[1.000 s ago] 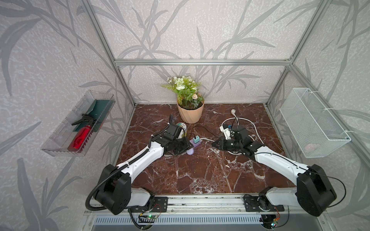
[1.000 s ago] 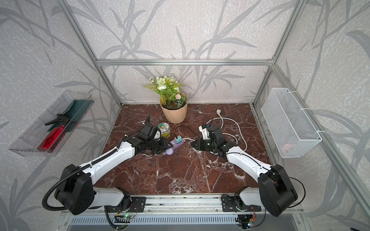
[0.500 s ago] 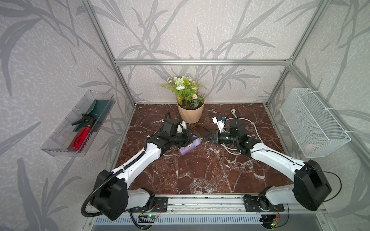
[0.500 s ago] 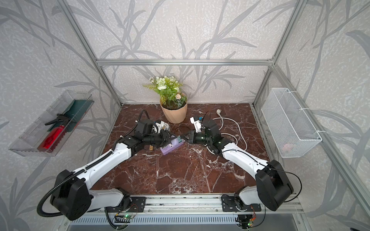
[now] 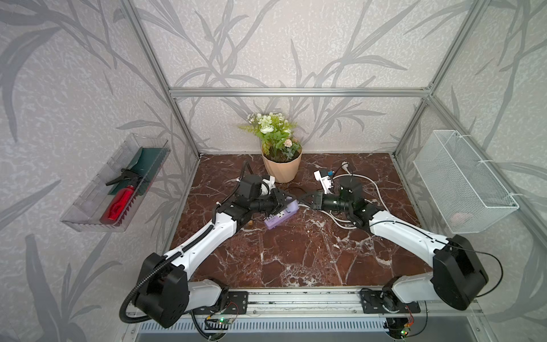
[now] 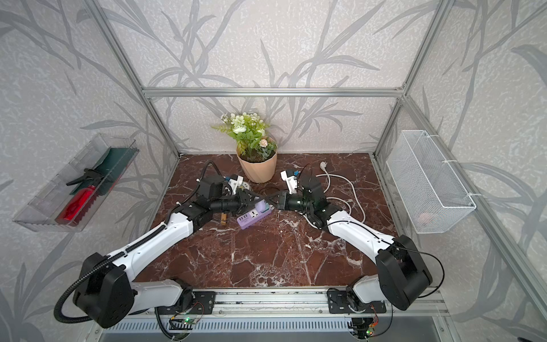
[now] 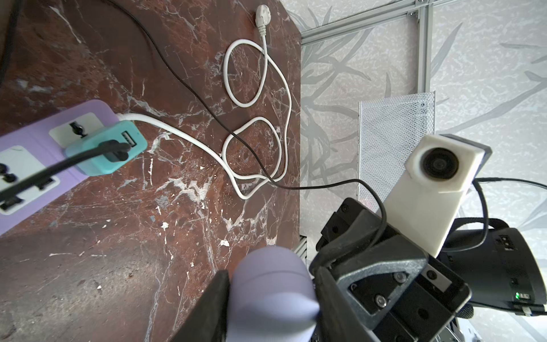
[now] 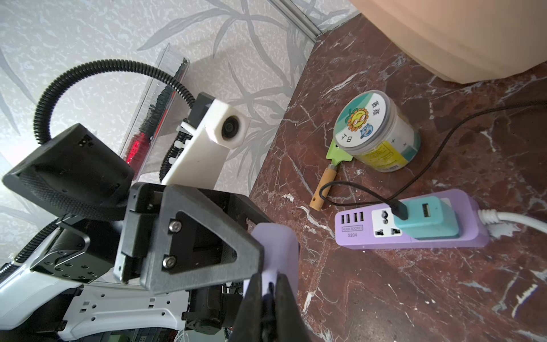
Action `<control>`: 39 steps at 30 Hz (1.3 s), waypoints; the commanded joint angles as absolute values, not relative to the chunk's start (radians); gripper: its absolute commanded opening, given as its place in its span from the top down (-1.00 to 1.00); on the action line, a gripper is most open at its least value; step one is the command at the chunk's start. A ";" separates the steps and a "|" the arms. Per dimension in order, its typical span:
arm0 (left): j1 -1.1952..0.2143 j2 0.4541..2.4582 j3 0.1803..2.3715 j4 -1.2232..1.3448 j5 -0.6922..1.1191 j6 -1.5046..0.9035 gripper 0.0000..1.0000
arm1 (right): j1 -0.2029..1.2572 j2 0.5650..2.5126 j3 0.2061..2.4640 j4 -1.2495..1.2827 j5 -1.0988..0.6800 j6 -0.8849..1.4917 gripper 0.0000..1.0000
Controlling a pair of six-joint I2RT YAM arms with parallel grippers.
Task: Charge the bluetooth headset
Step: Insert the bluetooth headset.
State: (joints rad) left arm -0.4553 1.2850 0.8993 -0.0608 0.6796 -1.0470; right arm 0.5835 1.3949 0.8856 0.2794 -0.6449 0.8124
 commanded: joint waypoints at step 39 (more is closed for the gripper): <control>-0.451 1.261 0.891 0.039 0.776 -1.074 0.81 | 0.580 1.410 0.962 0.218 -0.663 0.785 1.00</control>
State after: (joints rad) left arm -0.4488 1.2842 0.8925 -0.0212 0.7349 -1.0588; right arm 0.5785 1.3918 0.9363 0.1947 -0.6598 0.7853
